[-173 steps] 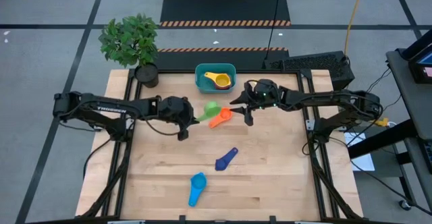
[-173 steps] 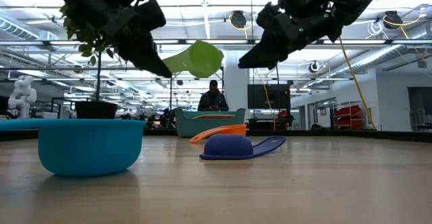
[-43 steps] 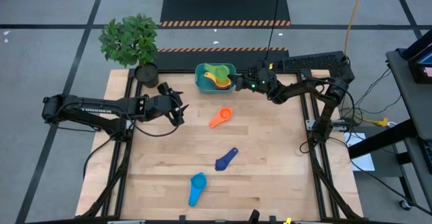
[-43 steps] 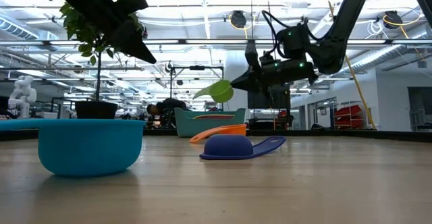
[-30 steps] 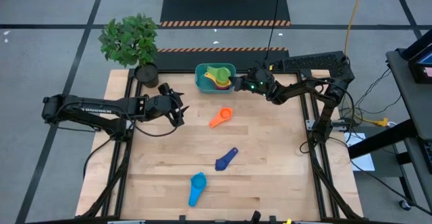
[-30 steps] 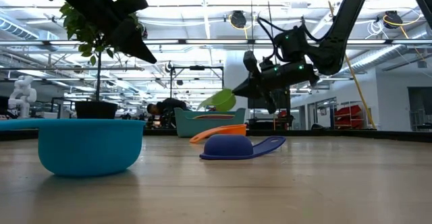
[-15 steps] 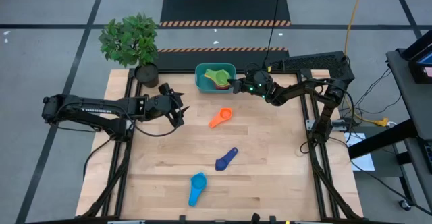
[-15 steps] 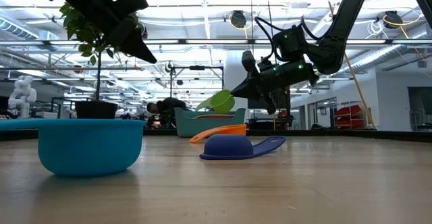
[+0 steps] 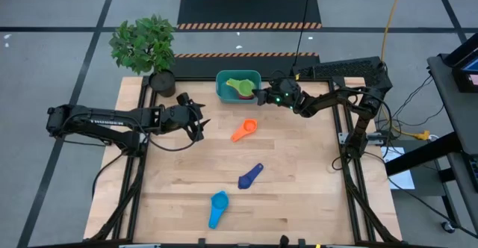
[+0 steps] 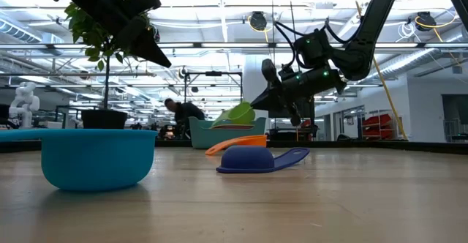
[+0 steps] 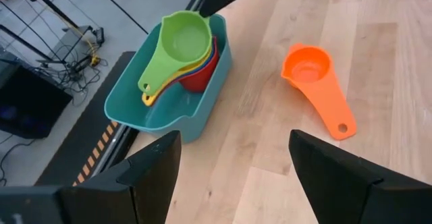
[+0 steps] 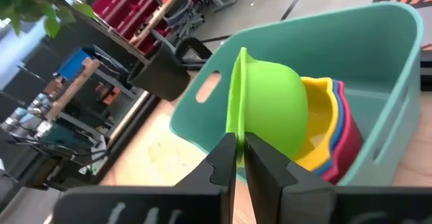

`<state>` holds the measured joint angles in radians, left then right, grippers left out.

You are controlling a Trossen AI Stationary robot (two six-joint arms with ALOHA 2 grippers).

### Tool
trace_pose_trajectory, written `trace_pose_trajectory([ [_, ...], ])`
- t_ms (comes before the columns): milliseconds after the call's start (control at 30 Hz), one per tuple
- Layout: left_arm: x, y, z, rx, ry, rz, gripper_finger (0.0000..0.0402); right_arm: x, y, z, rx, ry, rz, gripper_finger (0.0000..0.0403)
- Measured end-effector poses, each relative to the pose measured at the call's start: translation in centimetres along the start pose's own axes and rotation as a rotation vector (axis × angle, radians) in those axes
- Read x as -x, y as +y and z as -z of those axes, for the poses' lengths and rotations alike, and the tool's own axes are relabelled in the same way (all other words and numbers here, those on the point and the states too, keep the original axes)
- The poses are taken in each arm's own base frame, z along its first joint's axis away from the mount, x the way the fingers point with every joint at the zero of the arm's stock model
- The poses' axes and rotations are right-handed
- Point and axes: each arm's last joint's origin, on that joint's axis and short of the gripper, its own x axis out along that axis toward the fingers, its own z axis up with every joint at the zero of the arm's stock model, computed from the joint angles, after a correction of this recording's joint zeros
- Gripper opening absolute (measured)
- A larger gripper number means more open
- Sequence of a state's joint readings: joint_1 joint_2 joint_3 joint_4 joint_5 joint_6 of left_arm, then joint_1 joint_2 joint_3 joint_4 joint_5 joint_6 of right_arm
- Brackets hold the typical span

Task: Nest measuring cups in basket
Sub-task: Stack the green measuring cup on top of the yellow measuring cup in the blue bin, then stack the light blue measuring cup on top of the green measuring cup in the blue bin

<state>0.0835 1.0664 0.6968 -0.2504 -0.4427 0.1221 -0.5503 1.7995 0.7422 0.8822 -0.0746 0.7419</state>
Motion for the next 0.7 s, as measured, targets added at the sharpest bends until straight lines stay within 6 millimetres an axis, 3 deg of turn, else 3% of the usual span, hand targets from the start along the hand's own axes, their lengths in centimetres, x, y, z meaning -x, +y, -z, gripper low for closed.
trace_pose_trajectory([
  [500, 0.0, -0.1, -0.2, 0.008, -0.025, 0.044, 0.0280, 0.1, -0.4, -0.3, 0.066, -0.027, 0.054, 0.0076],
  [700, 0.0, -0.2, -0.3, 0.014, -0.031, 0.060, 0.0280, 0.5, 0.9, -1.0, 0.197, -0.029, -0.060, 0.0100],
])
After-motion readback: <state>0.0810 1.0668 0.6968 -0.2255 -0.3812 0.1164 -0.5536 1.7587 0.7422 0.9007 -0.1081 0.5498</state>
